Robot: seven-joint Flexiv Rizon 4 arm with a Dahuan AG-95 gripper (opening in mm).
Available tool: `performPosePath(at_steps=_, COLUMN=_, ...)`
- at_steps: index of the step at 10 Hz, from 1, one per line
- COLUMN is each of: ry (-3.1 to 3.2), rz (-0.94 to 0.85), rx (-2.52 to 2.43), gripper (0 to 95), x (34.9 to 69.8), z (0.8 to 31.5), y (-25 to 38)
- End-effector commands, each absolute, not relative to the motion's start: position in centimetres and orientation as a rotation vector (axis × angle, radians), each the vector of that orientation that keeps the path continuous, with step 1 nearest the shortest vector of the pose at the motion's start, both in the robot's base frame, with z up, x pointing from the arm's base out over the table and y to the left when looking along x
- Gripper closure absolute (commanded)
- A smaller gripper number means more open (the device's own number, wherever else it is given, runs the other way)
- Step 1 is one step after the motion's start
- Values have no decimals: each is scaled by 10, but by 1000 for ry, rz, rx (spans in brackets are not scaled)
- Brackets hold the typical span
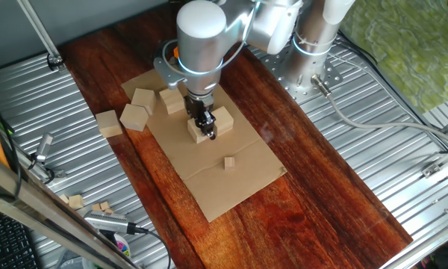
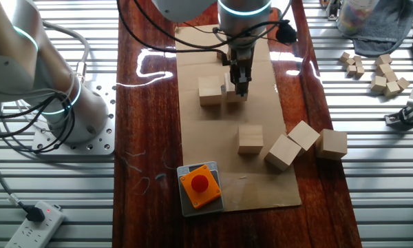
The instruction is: Stack the blocks into a pyramid shape
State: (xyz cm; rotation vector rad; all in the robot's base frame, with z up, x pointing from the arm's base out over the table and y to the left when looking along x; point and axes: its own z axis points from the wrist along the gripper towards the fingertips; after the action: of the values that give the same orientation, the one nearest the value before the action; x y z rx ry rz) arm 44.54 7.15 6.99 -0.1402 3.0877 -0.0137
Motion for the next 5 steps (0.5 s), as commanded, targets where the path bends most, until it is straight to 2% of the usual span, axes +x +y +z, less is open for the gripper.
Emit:
performPosePath(at_steps=1, ry=3087, rz=-19, rx=-119, gripper=950, x=447, z=67, y=71)
performPosePath(at_steps=5, ry=3104, rz=3, rx=-88, gripper=950, x=446, z=64, y=70)
